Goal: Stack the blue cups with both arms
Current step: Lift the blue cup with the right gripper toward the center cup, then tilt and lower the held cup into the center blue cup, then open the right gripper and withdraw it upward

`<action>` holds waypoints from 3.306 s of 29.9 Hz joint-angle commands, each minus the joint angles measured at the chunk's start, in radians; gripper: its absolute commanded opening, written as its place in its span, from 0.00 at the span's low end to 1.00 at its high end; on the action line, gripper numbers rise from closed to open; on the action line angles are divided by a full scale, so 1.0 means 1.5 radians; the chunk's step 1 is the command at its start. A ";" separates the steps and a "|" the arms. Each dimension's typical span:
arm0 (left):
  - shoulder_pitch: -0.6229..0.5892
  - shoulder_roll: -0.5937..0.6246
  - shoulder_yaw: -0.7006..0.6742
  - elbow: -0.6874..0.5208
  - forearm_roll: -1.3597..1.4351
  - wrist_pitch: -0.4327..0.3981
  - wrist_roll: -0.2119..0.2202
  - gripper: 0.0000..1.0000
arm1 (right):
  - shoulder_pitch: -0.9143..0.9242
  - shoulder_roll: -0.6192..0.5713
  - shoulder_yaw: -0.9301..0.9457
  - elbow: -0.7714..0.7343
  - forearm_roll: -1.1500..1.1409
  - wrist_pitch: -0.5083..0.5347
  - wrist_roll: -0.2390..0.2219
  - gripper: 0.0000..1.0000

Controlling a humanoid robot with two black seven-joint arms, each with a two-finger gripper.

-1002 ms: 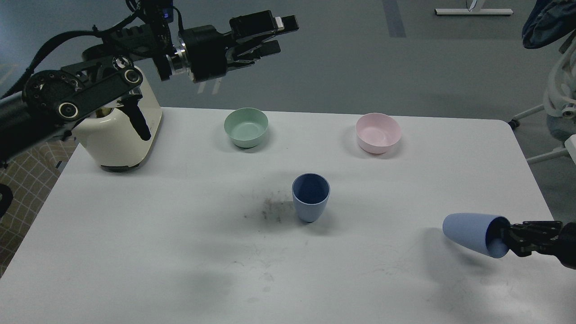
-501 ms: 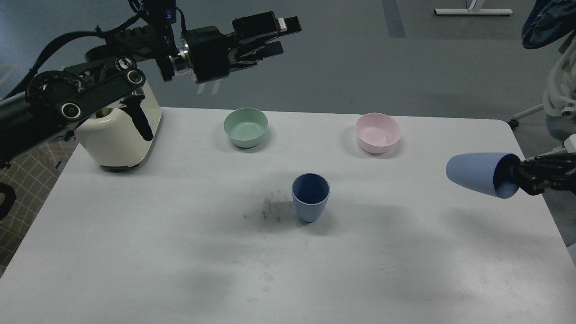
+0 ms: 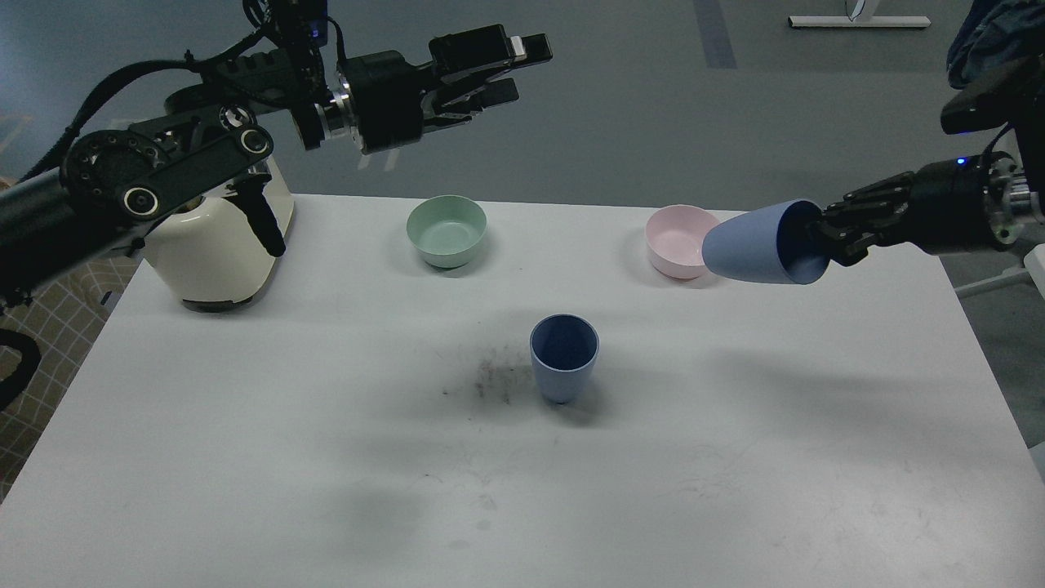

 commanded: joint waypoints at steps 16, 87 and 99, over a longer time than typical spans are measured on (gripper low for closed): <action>0.001 0.004 0.001 0.002 0.000 -0.001 0.000 0.96 | 0.091 0.272 -0.142 -0.083 0.118 0.000 0.000 0.00; 0.005 0.014 -0.009 0.004 0.000 -0.002 -0.001 0.96 | 0.124 0.317 -0.185 -0.142 0.205 0.000 0.000 0.38; 0.023 0.007 -0.019 0.054 -0.006 0.002 -0.001 0.97 | 0.115 0.174 -0.060 -0.239 0.310 0.000 0.000 1.00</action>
